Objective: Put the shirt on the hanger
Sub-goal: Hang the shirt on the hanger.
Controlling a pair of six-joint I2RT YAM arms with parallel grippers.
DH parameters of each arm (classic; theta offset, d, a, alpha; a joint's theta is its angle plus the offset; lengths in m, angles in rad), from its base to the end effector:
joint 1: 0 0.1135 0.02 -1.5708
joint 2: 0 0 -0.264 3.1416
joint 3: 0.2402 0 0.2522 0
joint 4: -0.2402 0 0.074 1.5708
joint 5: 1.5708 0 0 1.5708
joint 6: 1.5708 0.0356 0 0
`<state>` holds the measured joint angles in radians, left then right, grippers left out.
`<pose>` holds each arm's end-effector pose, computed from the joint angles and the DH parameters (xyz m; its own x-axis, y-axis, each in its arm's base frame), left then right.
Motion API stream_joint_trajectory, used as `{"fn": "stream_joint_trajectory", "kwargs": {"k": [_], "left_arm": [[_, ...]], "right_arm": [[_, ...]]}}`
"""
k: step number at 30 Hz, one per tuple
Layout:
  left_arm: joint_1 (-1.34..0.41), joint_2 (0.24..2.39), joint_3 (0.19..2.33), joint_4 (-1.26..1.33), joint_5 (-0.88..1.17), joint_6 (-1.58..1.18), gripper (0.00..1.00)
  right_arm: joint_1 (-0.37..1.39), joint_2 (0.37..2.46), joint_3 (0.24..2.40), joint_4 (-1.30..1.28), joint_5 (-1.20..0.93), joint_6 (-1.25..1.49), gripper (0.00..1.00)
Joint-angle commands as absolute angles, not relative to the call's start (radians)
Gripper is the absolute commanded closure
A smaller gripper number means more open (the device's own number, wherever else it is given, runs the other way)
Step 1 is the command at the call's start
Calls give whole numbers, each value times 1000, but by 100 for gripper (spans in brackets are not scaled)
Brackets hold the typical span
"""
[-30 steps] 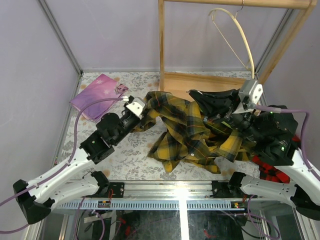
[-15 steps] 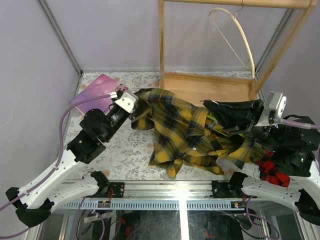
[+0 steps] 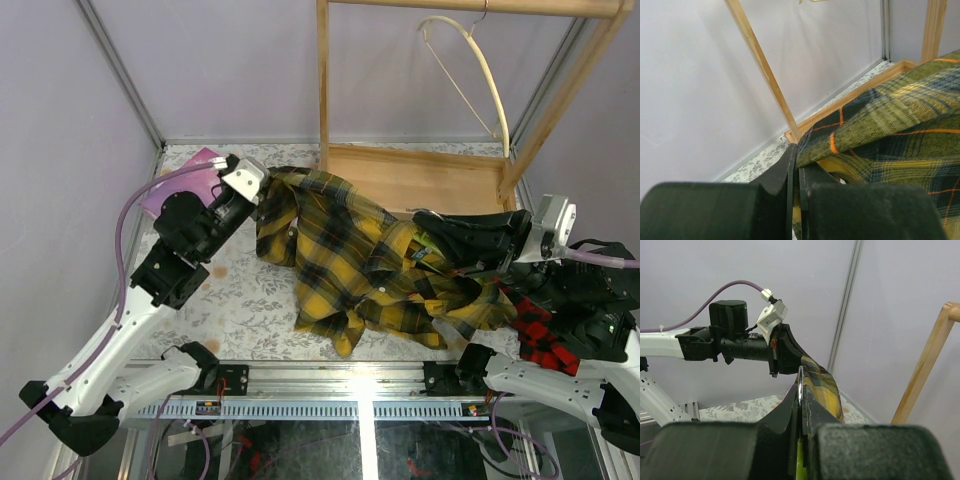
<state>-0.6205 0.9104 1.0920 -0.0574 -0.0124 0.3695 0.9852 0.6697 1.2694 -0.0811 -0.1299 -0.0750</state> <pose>0.1605 -0.1141 0.4388 0.3004 0.2292 -0.9259 0.4964 0.7913 0.3569 0.0383 0.0661 0.5193 0.3398 0.3779 -0.8613 -0.8655 0.4840 -0.1291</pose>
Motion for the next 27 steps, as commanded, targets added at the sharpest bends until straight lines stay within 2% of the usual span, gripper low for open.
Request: {"fn": "stream_joint_trajectory", "kwargs": {"k": [1,8,9,11,12,13,15,21,27], "left_arm": [[-528,945,1153,-113,9,312,100],[-427,967,1139,-111,87,194,100],[-425,967,1134,-117,131,188,94],[-424,957,1116,-130,245,195,56],[-423,947,1100,-131,290,188,41],[-423,930,1080,-130,312,178,30],[-424,891,1029,-119,314,154,20],[-423,745,896,-114,291,83,17],[-433,674,825,61,542,-118,24]], "right_arm": [[982,621,1300,15,-114,-58,100],[982,633,1301,9,-20,-57,100],[983,643,1307,6,13,-57,100],[982,673,1319,0,75,-54,100],[982,694,1325,1,106,-51,100],[982,716,1333,1,140,-50,100],[982,770,1357,-18,225,-49,100],[982,919,1371,17,424,-84,100],[981,1014,1332,165,568,-80,100]]}}
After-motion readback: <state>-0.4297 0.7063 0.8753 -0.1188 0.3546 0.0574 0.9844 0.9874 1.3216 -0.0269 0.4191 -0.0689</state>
